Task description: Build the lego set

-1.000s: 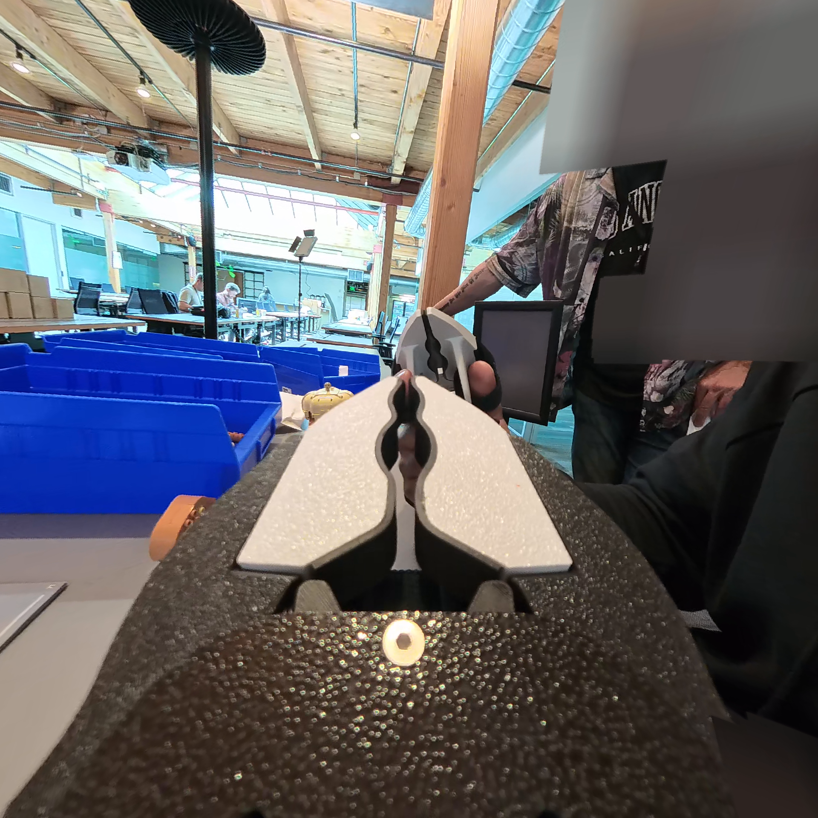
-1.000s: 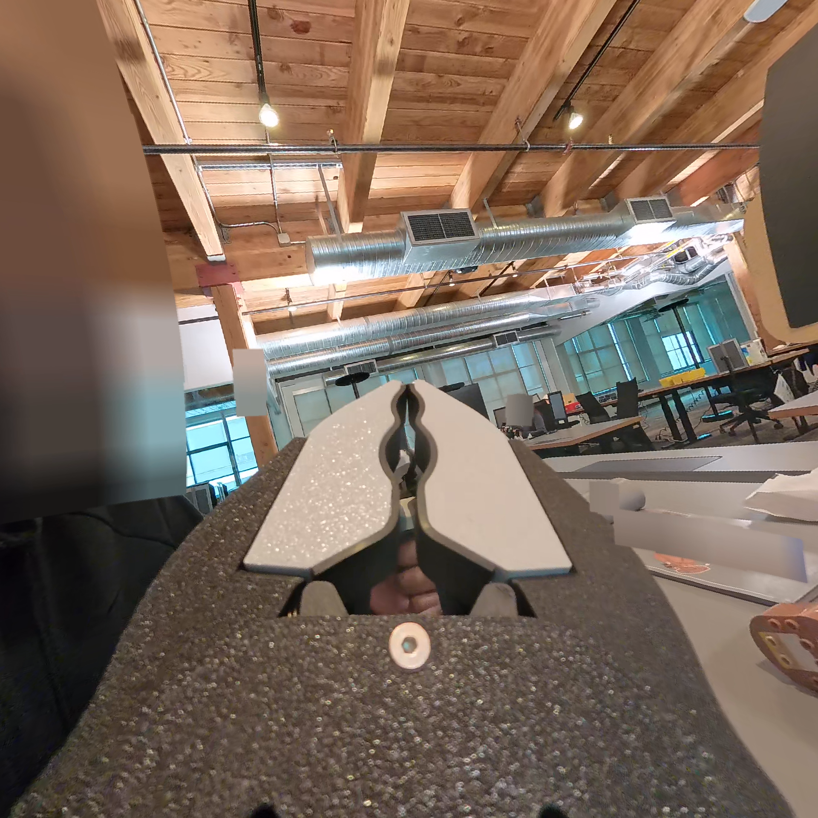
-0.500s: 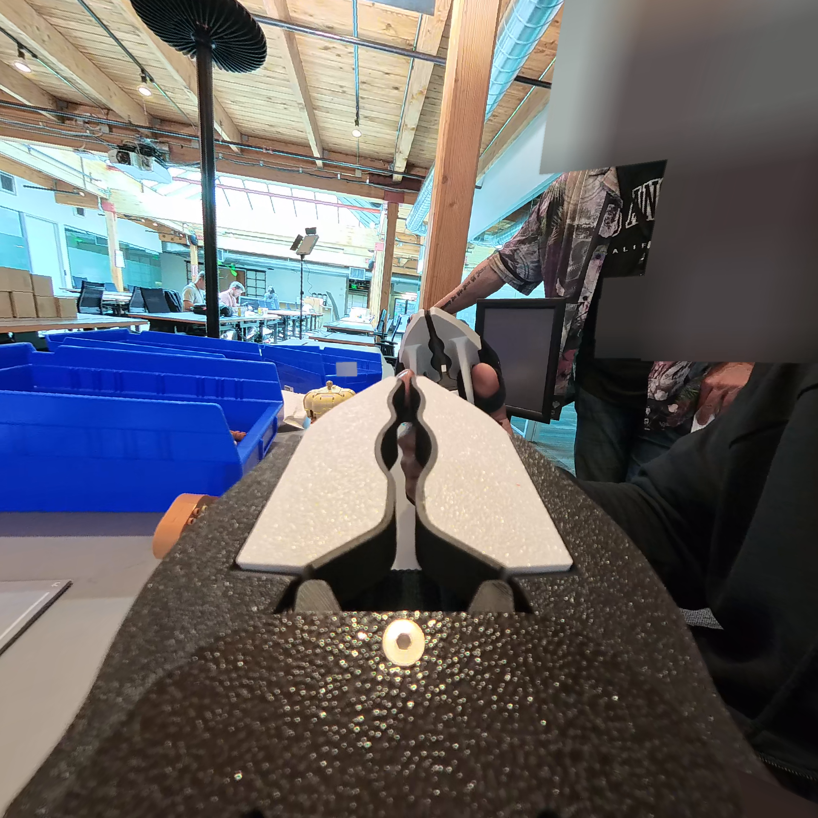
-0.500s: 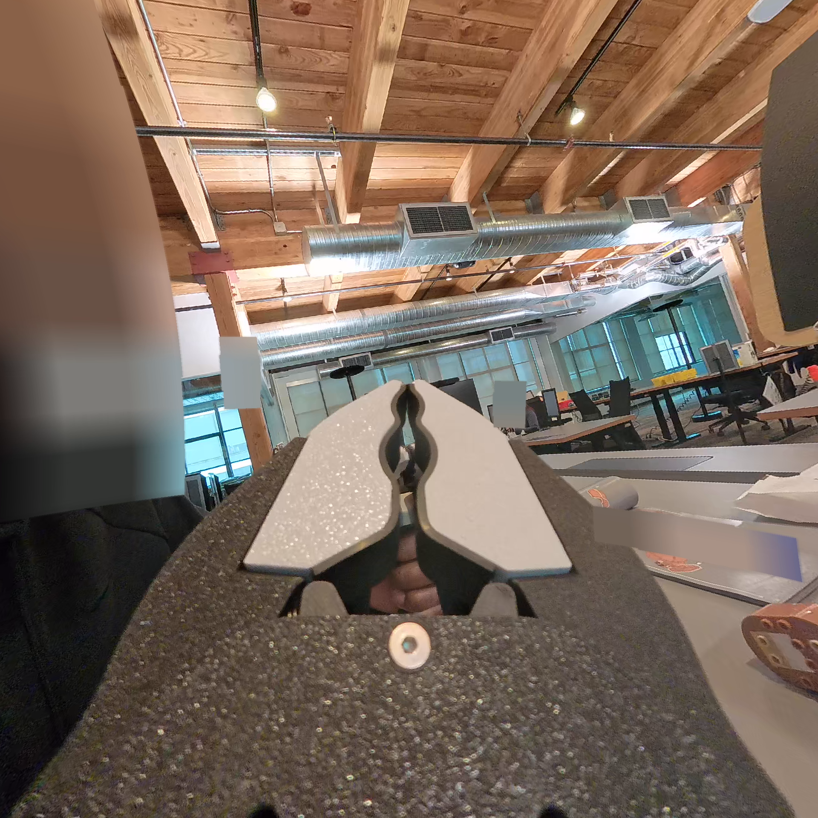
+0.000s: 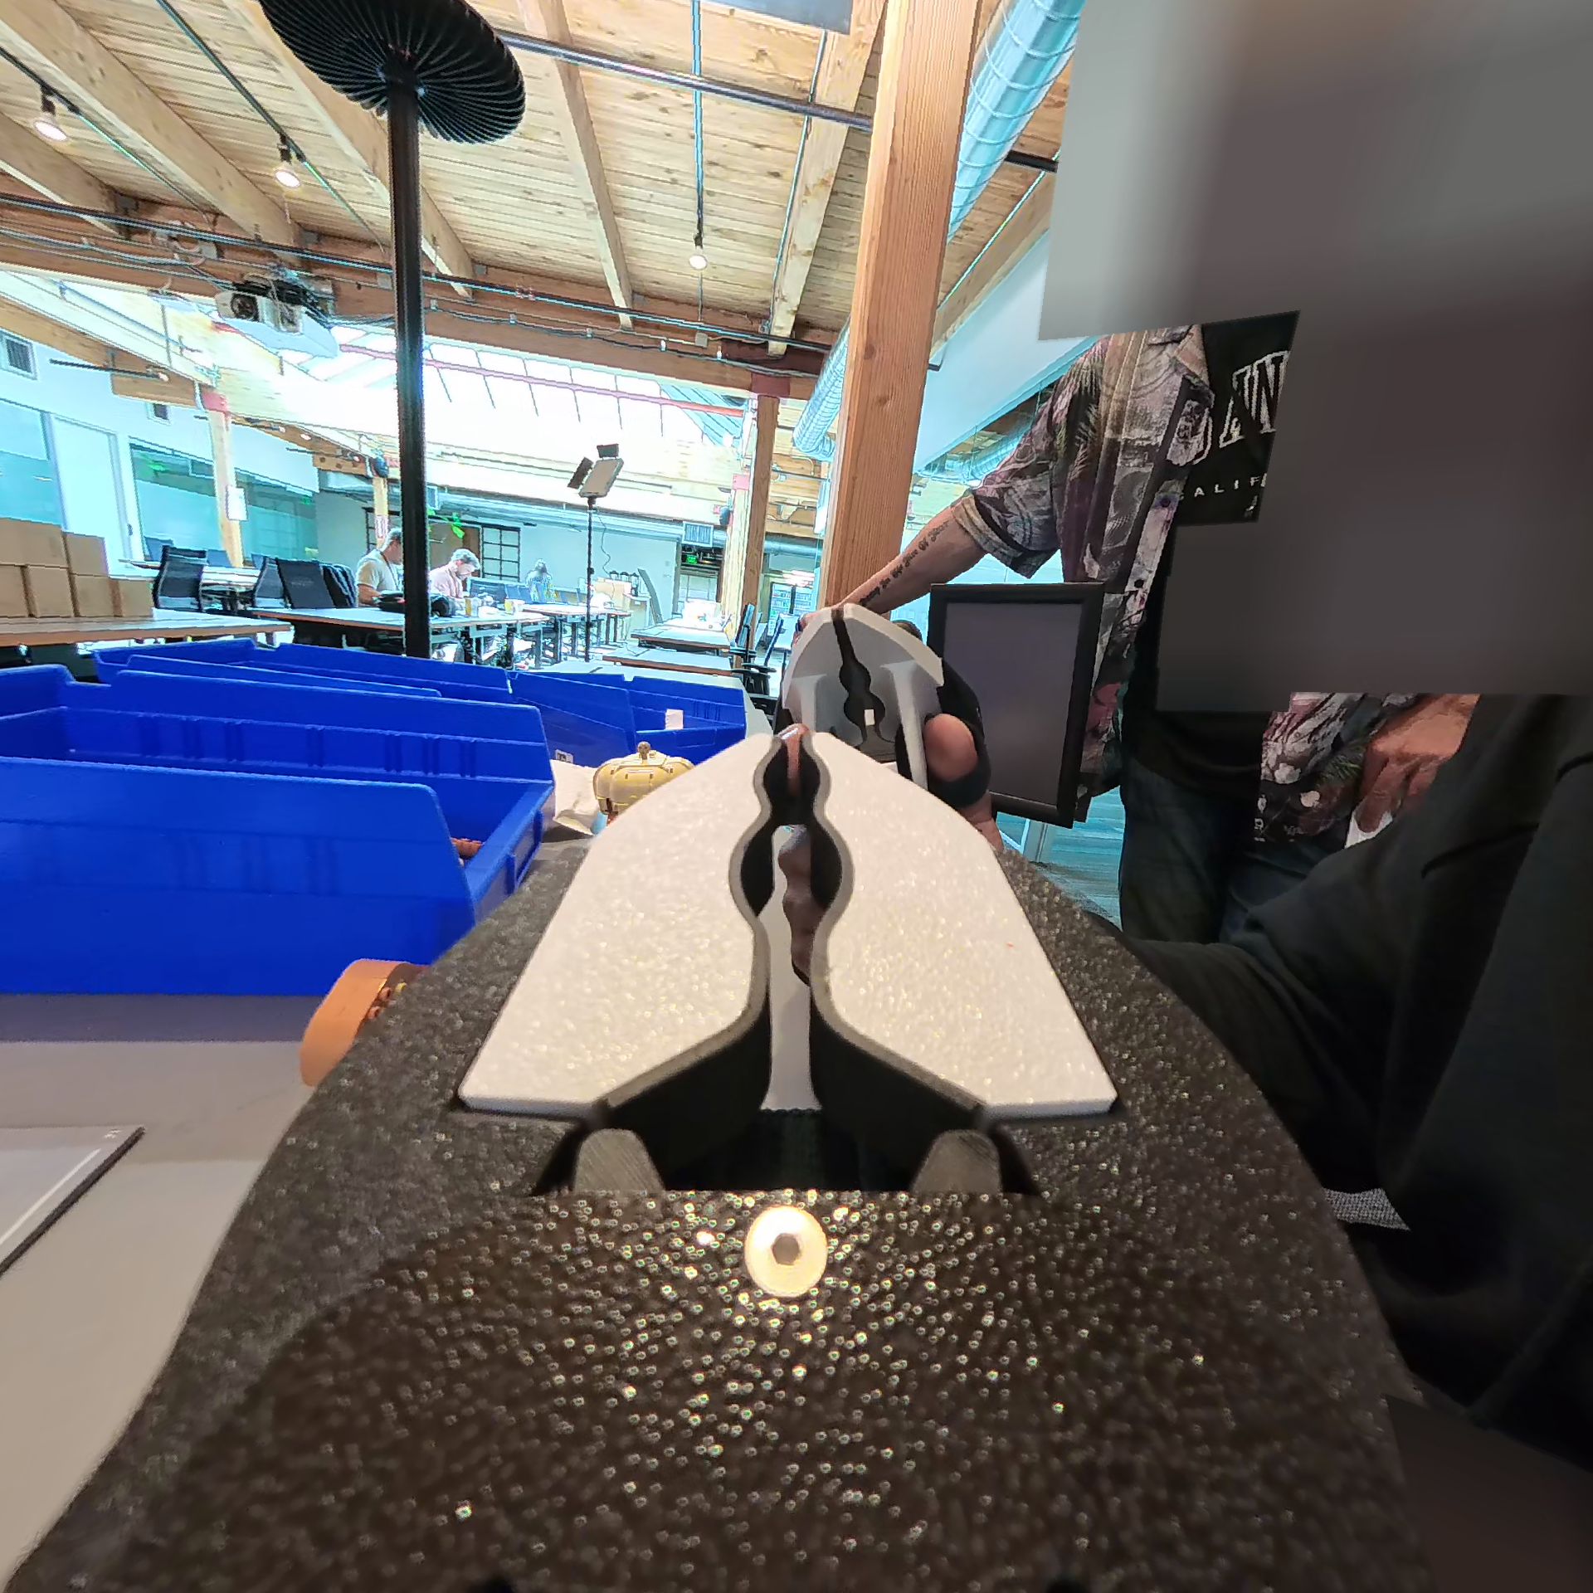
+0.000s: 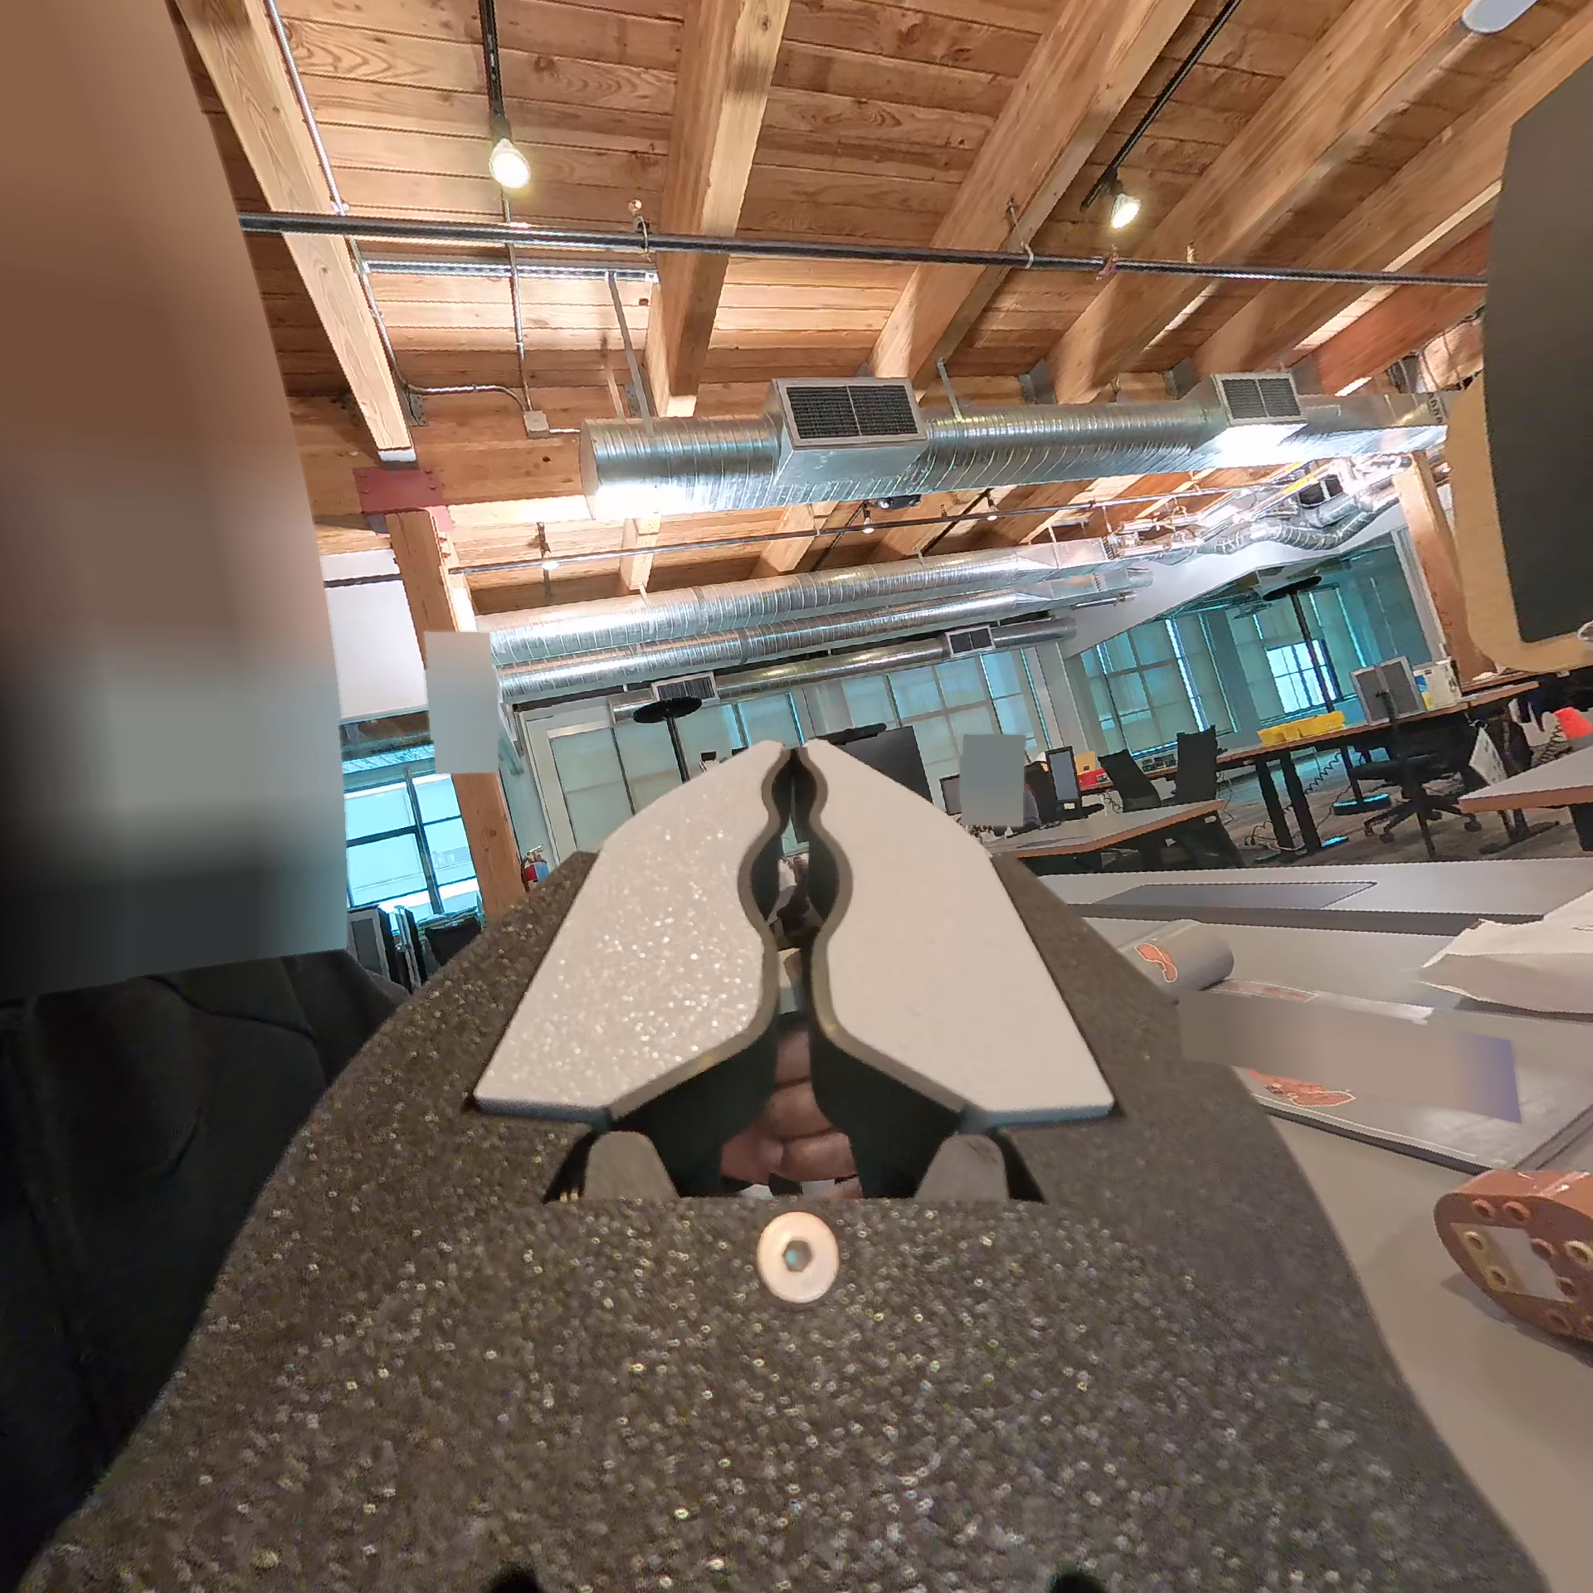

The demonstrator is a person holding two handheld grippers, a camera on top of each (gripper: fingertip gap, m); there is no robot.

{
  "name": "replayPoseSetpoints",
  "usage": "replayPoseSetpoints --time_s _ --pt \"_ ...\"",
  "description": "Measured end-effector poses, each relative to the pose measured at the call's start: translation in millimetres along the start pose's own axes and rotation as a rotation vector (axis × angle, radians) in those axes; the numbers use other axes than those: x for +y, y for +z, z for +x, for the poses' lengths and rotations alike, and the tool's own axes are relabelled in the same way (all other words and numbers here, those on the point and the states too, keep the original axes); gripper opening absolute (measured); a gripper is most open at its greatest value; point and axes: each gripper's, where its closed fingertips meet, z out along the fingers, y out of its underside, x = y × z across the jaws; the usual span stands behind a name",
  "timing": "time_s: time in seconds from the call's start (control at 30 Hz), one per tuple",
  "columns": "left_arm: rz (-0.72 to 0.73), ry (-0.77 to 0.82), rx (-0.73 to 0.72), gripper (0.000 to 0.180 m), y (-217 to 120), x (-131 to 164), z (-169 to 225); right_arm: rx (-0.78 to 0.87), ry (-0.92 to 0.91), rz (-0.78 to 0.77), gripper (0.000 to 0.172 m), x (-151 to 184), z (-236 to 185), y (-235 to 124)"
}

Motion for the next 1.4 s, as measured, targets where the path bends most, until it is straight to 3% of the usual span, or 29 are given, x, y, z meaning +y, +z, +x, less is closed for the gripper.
replayPoseSetpoints --time_s 1.23,1.4 --pt "0.078 -0.073 0.020 0.010 -5 -12 -1 -0.002 -0.028 -0.033 0.000 6 -3 2" --pt "0.064 -0.046 0.035 0.000 -4 -10 3 -0.003 -0.032 -0.036 0.000 6 -3 2"
